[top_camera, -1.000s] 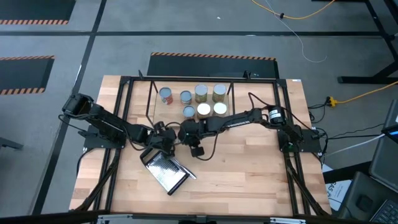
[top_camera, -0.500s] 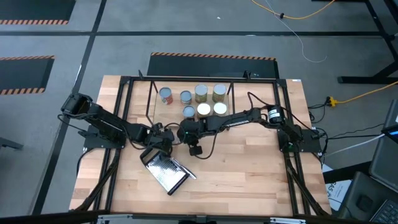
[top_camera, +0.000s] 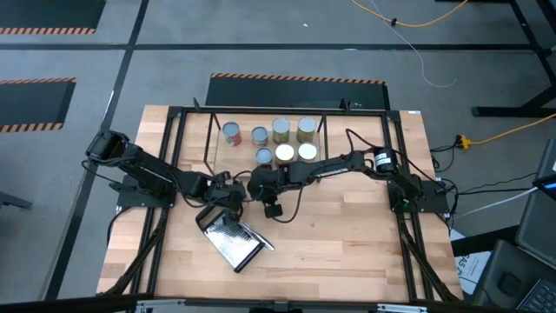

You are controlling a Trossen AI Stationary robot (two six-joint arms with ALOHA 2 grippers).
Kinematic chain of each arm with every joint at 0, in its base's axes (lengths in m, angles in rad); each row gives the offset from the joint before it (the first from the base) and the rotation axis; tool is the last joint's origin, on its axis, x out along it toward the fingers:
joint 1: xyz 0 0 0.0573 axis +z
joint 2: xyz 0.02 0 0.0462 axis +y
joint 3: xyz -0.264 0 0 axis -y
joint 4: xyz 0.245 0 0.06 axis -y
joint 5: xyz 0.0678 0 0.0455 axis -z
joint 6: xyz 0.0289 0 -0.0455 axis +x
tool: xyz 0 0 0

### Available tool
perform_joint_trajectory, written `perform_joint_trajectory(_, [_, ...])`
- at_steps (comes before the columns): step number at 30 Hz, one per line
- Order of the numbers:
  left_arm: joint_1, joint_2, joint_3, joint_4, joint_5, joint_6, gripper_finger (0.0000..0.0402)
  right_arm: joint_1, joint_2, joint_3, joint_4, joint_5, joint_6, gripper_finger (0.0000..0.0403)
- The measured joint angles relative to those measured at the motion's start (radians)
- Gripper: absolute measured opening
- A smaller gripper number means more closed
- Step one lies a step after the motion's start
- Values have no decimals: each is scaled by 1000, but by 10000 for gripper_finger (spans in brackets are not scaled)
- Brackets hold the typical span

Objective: Pick and place cans onto a shelf
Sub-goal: Put the canned pineapple rings on the shelf

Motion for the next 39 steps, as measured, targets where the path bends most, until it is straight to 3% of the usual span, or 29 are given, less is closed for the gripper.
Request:
perform_joint_trajectory(7, [-1,-1,59,9,74,87,96,0,0,0,-1,-1,-1,58])
perform_joint_trajectory(14, [-4,-1,37,6,87,61,96,0,0,0,-1,-1,-1,58])
perform_joint_trajectory(39, [-34,90,25,15,51,61,89,-3,0,0,-6,1,-6,58])
